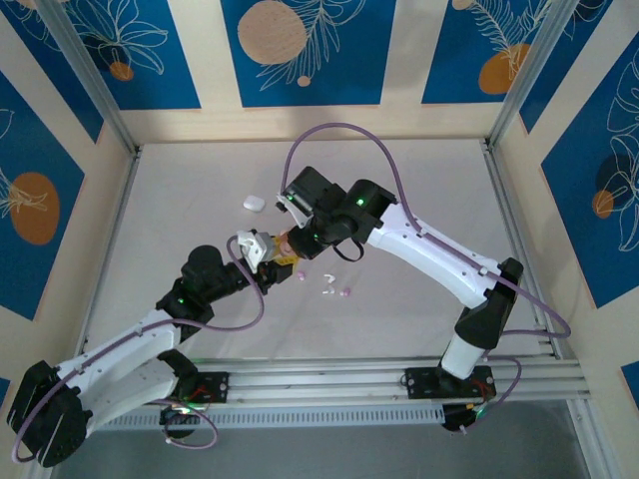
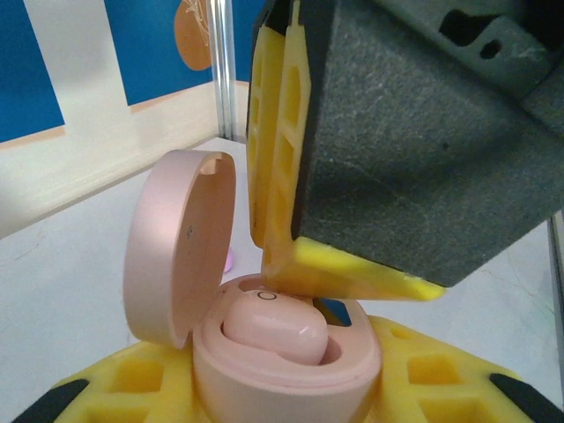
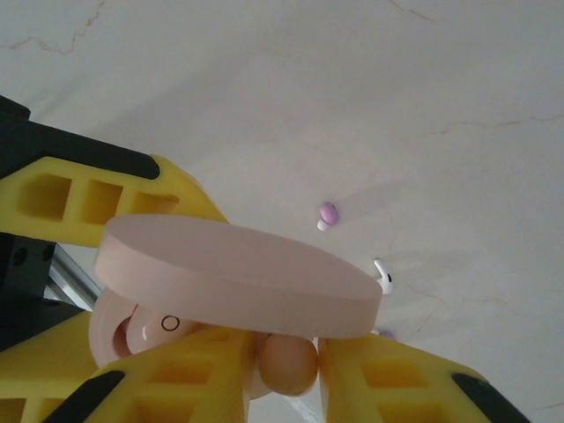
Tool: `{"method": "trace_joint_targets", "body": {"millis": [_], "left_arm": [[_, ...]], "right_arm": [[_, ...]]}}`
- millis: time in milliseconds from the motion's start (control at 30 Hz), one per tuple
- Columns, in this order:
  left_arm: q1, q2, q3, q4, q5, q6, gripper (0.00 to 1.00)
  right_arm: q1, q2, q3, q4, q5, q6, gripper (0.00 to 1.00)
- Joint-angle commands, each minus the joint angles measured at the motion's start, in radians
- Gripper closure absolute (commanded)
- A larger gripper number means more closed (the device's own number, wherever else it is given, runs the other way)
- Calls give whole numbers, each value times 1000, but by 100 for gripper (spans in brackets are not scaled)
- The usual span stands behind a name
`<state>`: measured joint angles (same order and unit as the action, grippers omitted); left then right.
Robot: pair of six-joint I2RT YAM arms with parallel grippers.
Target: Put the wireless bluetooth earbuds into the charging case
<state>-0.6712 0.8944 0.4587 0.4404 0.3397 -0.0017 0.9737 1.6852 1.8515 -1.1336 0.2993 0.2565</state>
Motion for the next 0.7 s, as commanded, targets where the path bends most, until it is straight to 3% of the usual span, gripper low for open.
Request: {"method": "trace_joint_targets", "body": {"millis": [0, 267, 500, 667], "left_arm": [[-11, -1, 23, 86, 1, -12, 64], [-11, 4, 25, 86, 9, -12, 64], [-11, -3, 20, 90, 16, -3, 65], [-11, -6, 12, 110, 44, 16, 65]], "right_arm": [[3, -30, 25, -9, -81, 20, 72], [-14, -60, 4, 15, -131, 38, 69], [-27, -110, -11, 24, -91, 70, 68], [-98, -236, -115, 154, -241, 123, 65]]}}
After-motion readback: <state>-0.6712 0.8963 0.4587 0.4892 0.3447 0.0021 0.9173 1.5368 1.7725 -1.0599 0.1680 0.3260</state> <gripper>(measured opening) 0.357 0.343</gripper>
